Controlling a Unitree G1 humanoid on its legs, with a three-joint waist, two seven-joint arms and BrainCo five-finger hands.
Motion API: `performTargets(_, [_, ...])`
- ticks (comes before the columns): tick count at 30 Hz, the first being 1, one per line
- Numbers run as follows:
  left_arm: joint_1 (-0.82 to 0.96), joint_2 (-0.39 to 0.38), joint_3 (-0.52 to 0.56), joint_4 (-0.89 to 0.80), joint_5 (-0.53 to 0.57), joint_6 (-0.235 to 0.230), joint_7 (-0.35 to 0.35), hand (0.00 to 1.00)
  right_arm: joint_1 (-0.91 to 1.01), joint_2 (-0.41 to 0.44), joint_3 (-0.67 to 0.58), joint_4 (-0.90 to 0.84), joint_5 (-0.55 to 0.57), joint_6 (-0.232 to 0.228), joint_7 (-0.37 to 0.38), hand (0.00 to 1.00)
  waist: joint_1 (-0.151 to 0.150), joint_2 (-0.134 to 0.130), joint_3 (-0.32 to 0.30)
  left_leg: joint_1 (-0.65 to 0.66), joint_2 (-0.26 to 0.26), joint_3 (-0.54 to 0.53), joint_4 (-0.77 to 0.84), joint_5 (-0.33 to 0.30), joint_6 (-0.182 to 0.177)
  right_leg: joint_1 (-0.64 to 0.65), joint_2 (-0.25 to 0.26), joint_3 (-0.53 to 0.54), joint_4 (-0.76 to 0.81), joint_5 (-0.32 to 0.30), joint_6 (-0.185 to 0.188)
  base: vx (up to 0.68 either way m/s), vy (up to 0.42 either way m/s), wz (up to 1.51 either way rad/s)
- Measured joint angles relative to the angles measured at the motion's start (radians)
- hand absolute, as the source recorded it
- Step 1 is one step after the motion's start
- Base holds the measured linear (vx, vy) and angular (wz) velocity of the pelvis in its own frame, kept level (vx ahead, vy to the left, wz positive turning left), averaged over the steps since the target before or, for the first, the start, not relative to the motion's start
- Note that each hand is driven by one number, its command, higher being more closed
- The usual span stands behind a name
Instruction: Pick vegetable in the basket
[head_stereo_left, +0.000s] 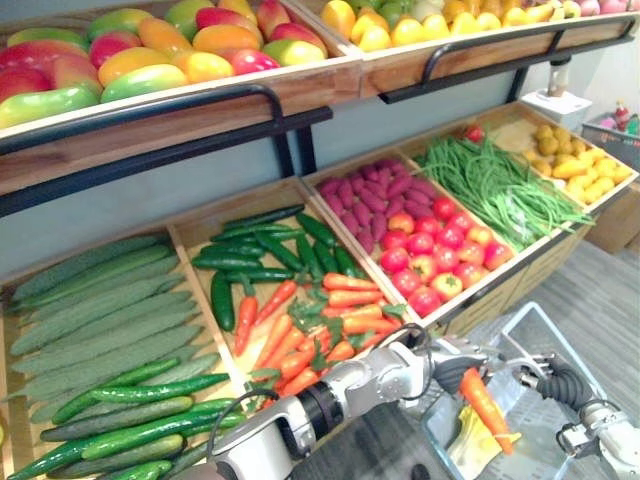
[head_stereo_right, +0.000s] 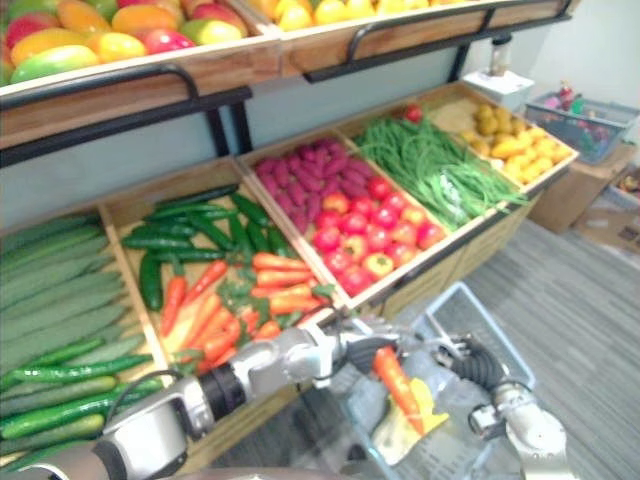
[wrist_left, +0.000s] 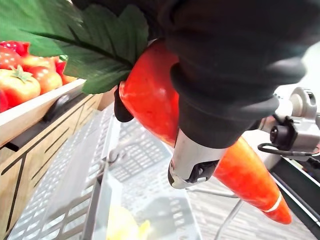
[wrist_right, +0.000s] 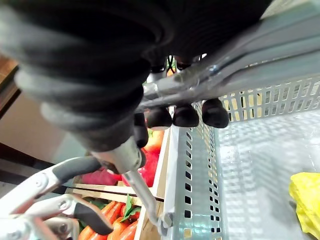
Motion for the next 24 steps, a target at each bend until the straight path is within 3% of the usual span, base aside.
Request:
performTargets(11, [0.0, -0.002, 0.005, 0.043, 0.037, 0.013, 0.004, 1.0, 0.0, -0.014, 0.002, 0.021, 0.017, 0.0, 0.015, 1.0, -0.026, -0.001, 0.0, -0.004, -0.008, -0.001, 0.0, 0.004, 0.006, -0.009, -0.005, 0.006, -0.004, 0.005, 0.003, 0.0, -0.002, -0.01])
performTargets(24, [0.002, -0.039, -0.049, 0.033, 0.021, 0.012, -0.008, 1.0, -0.002, -0.012, 0.001, 0.061, 0.015, 0.0, 0.009, 1.0, -0.028, -0.006, -0.008, -0.013, -0.01, -0.018, 0.0, 0.007, 0.01, -0.009, -0.008, -0.002, -0.004, 0.006, 0.004, 0.0, -0.009, 0.02])
